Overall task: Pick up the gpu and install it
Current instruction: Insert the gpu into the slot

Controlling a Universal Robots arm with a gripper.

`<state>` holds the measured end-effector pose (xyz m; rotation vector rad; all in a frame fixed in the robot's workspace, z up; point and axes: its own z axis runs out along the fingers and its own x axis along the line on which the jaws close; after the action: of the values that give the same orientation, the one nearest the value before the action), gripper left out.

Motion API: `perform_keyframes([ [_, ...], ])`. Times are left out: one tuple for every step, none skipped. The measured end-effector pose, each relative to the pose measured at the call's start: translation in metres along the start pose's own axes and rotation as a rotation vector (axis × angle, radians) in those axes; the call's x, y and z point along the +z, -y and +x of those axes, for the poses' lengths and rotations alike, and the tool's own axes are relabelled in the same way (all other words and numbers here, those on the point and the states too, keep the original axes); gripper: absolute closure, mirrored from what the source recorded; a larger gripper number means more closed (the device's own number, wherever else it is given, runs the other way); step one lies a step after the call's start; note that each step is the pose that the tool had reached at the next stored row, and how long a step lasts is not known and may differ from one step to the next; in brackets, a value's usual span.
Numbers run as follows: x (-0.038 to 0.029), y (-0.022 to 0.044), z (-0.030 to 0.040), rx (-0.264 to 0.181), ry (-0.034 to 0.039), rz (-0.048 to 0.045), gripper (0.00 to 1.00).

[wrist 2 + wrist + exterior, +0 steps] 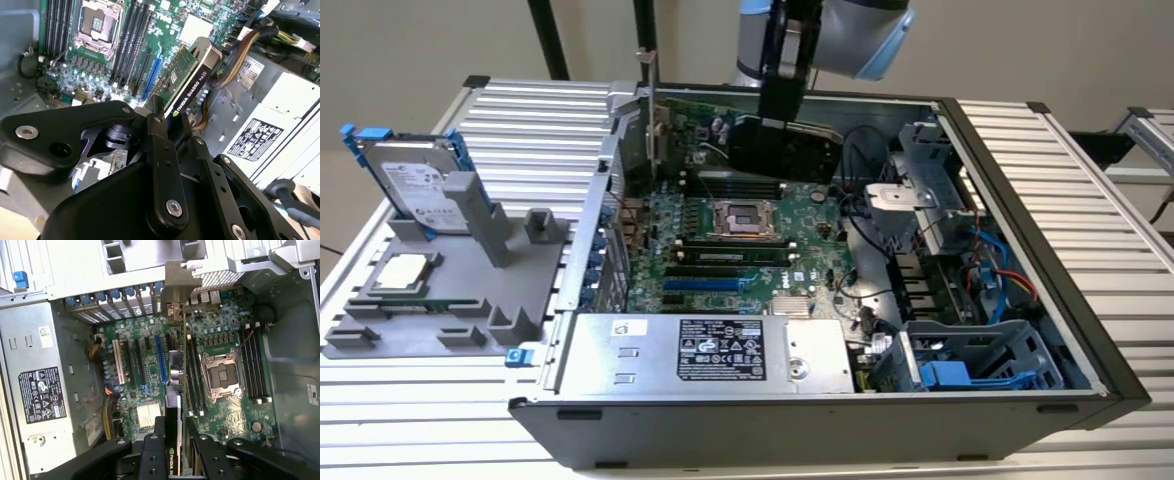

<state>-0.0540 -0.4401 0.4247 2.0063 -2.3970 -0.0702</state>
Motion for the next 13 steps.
perform_keyframes([
  [0.0000, 0.0000, 0.0000, -0.009, -0.0004, -0.0002, 1.00],
  [0.0000, 0.0000, 0.0000, -0.017, -0.0008, -0.0003, 1.00],
  [0.0000, 0.0000, 0.0000, -0.025, -0.0011, -0.0005, 1.00],
  [0.0000, 0.0000, 0.0000, -0.034, -0.0015, -0.0006, 1.00],
  [0.0000, 0.0000, 0.0000, -0.042, -0.0019, -0.0008, 1.00],
  [0.0000, 0.0000, 0.0000, -0.051, -0.0023, -0.0009, 1.00],
  [0.0000, 0.0000, 0.0000, -0.060, -0.0027, -0.0011, 1.00],
  [0.0000, 0.0000, 0.0000, -0.068, -0.0030, -0.0012, 1.00],
  [0.0000, 0.0000, 0.0000, -0.076, -0.0033, -0.0013, 1.00],
  [0.0000, 0.0000, 0.0000, -0.084, -0.0037, -0.0015, 1.00],
  [0.0000, 0.0000, 0.0000, -0.093, -0.0041, -0.0016, 1.00],
  [0.0000, 0.0000, 0.0000, -0.101, -0.0045, -0.0018, 1.00],
  [0.0000, 0.0000, 0.0000, -0.109, -0.0048, -0.0019, 1.00],
])
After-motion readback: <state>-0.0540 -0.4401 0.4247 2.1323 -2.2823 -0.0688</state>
